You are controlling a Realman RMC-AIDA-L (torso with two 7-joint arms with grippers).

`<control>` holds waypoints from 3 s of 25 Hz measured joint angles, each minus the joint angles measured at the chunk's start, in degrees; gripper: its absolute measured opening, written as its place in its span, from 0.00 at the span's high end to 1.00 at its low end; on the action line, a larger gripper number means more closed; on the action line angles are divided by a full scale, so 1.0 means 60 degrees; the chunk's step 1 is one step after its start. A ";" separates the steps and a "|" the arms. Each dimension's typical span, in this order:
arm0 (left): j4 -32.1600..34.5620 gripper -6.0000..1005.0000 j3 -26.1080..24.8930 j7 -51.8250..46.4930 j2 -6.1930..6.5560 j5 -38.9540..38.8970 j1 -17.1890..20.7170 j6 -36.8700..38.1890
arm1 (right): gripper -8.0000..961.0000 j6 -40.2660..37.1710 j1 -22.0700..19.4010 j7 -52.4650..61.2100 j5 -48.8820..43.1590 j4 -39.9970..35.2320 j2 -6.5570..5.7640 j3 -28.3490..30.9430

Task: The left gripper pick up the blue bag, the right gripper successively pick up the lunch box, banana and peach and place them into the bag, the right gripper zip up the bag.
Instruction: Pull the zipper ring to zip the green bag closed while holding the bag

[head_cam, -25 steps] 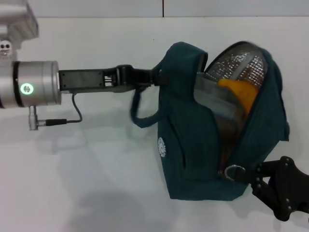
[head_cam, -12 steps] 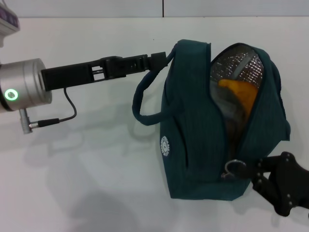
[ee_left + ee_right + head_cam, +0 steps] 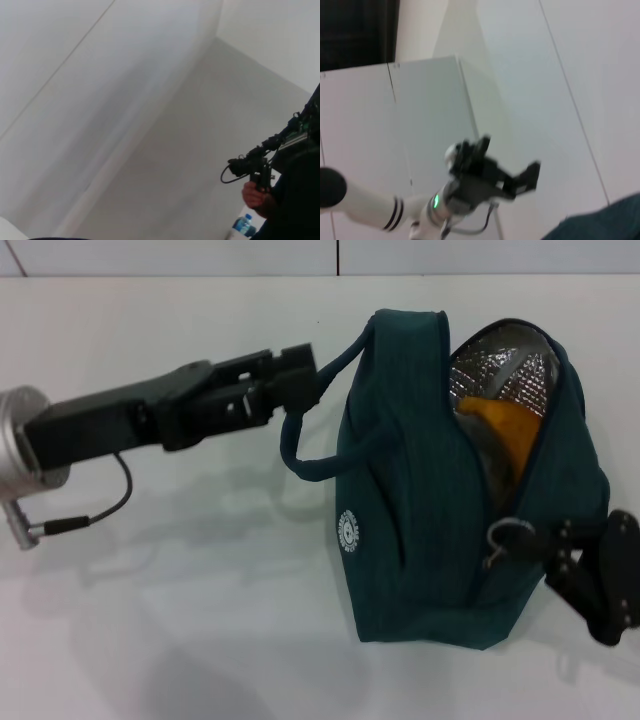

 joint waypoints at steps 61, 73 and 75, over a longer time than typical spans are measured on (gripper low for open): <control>-0.2815 0.54 0.0416 0.5350 -0.0098 -0.0278 -0.0516 -0.3386 | 0.94 0.2028 0.3482 0.0017 0.2328 0.0369 0.0130 -0.0130; -0.2816 0.81 0.0679 0.5344 -0.0095 -0.0250 -0.0654 -0.3312 | 0.93 0.1995 0.3410 0.0018 0.2327 0.0418 0.0130 -0.0119; -0.2816 0.86 0.0682 0.5339 -0.0095 -0.0243 -0.0663 -0.3280 | 0.93 0.1974 0.3393 0.0029 0.2327 0.0420 0.0130 -0.0094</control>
